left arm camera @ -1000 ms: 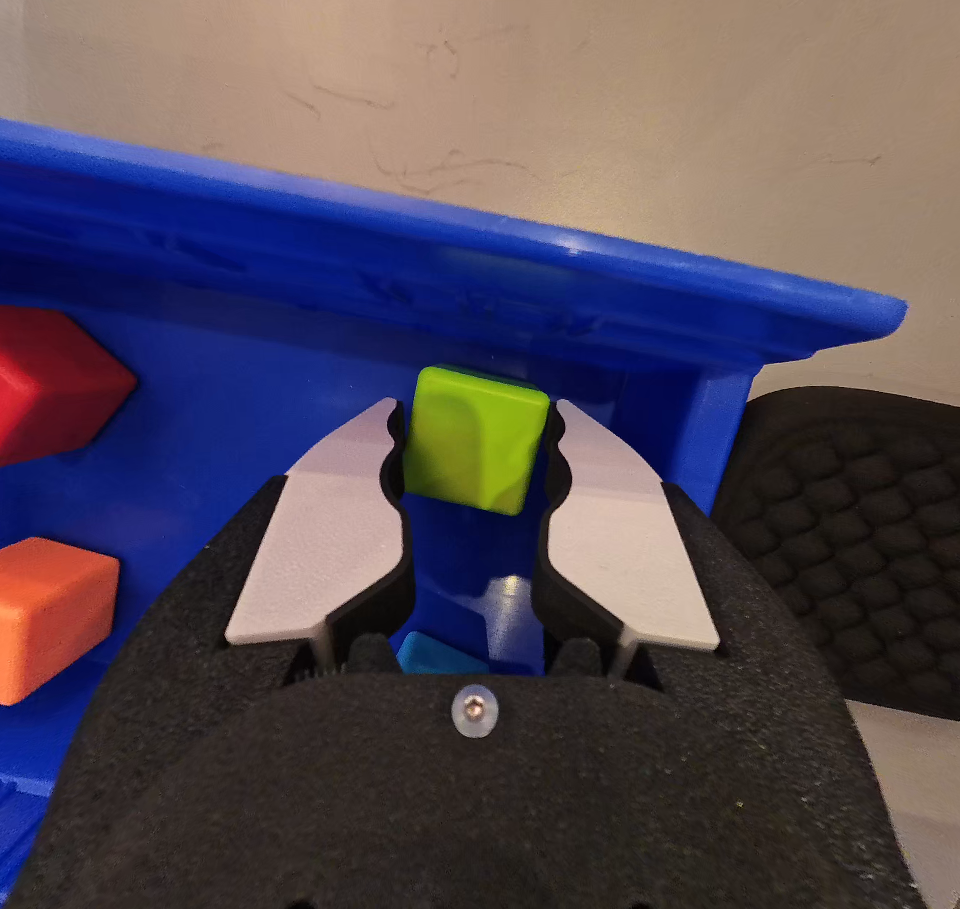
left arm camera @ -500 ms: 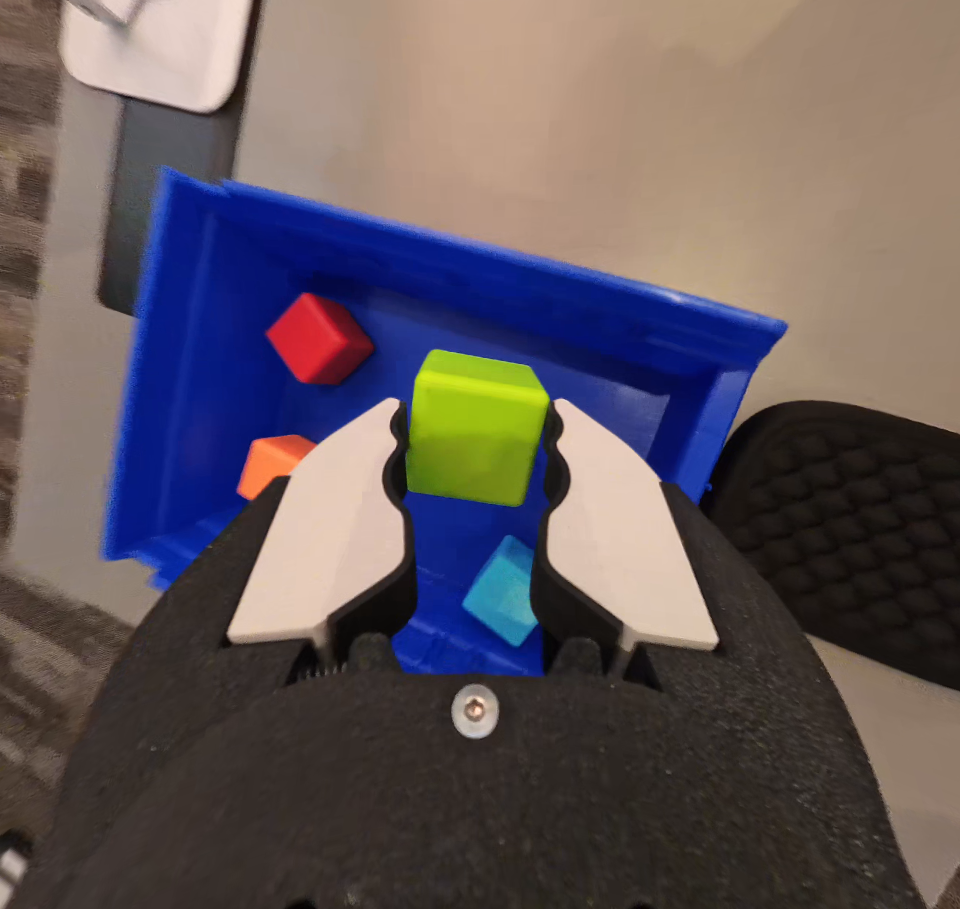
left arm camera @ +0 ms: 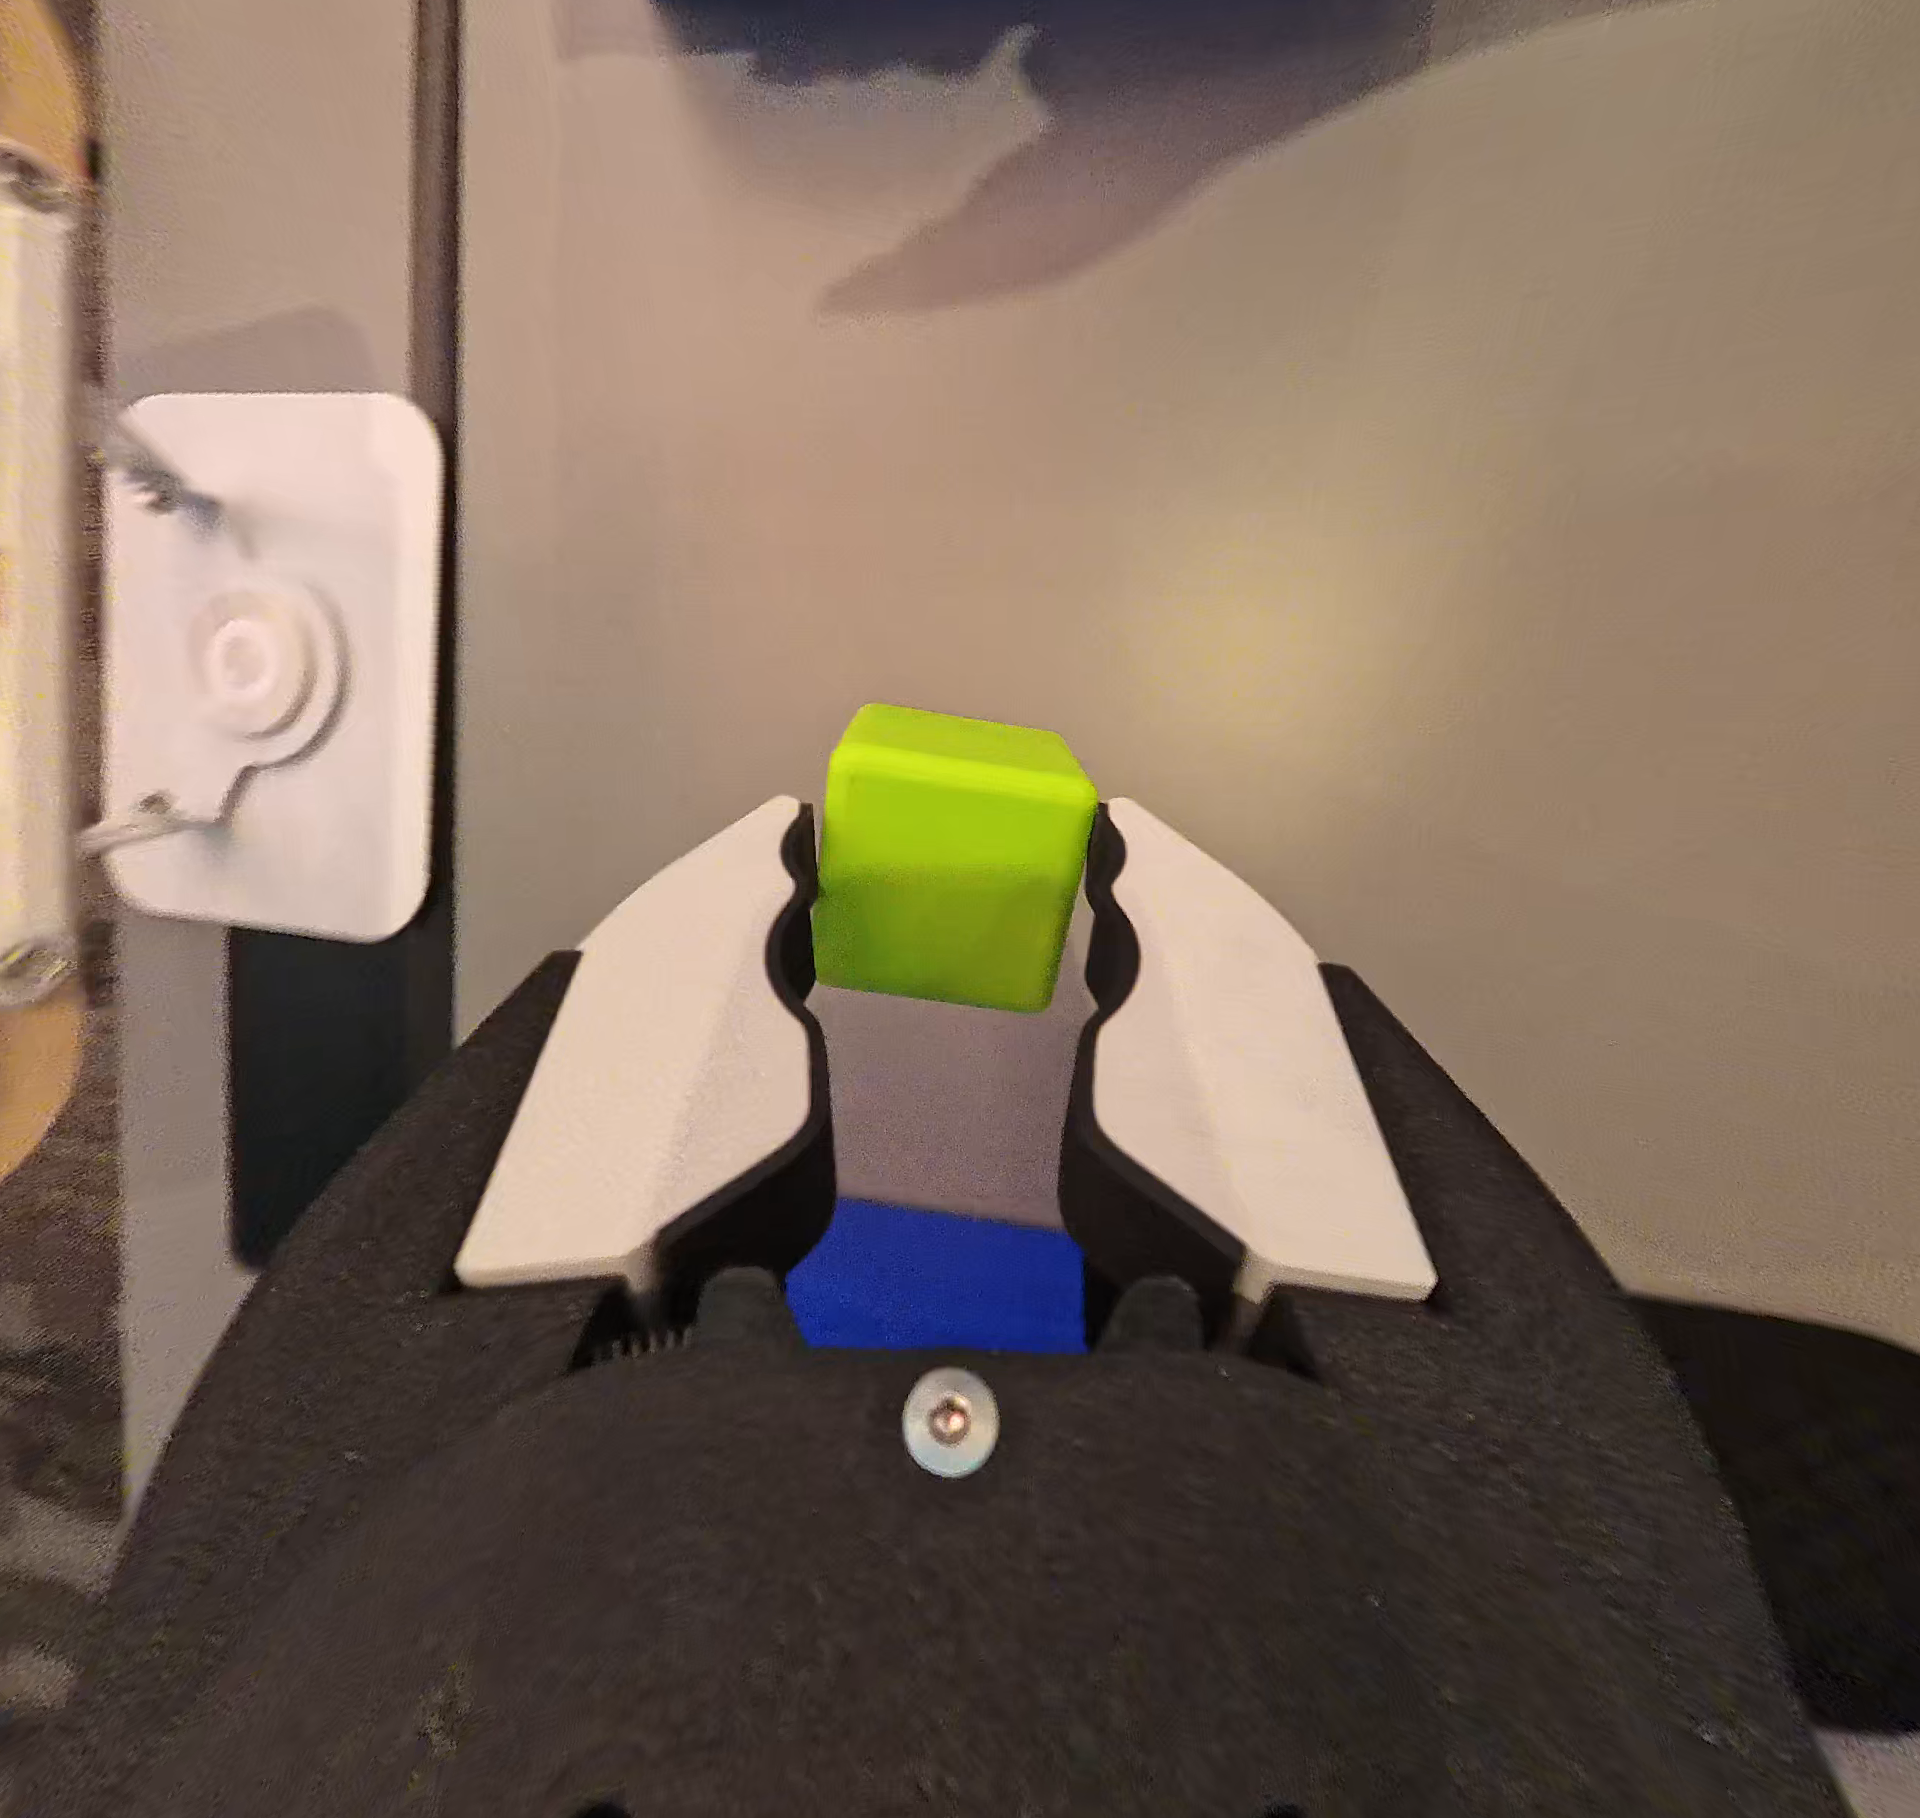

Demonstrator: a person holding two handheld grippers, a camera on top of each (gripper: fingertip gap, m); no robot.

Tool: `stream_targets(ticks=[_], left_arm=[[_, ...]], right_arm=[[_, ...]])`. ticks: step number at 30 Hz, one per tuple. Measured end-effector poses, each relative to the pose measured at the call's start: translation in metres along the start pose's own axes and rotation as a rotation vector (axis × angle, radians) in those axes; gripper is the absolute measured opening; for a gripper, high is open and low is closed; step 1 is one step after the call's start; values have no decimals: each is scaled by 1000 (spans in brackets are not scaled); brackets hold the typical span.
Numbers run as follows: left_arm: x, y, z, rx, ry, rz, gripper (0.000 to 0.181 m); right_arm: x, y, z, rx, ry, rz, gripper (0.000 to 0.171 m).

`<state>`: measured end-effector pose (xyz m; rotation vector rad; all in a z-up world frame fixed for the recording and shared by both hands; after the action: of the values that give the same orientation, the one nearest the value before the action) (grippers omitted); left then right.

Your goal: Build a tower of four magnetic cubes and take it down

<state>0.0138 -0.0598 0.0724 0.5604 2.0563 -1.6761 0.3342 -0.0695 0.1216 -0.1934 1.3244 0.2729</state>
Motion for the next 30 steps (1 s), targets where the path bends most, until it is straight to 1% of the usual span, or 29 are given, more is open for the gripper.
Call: stream_targets(ticks=[6, 9, 12, 17, 21, 30], left_arm=[[-11, 76, -1, 87, -31, -73, 50], [-8, 104, -4, 105, -65, -120, 50], [-3, 123, -8, 97, -84, -174, 50], [-2, 142, -7, 113, -99, -244, 50], [-1, 151, -5, 121, -87, -289, 50], [-1, 157, -6, 129, -78, -291, 50]], right_arm=[[-4, -18, 33, 22, 90, 26, 80], [-2, -20, 40, 20, 111, 20, 80], [0, -19, 42, 15, 116, 12, 80], [2, -14, 40, 6, 105, -8, 80], [5, -11, 40, 6, 103, -23, 80], [10, -8, 43, 6, 116, -36, 81]])
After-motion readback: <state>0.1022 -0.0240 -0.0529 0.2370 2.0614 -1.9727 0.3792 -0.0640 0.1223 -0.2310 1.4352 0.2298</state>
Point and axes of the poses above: each gripper's, where its closed fingertips meet, y out along the fingers, x out of its underside, z = x × y across the jaws, the point moved 9 cm from there along -y, back along the fingers, and after that the axes turned 6 degrees about z, right-handed, at the moved point
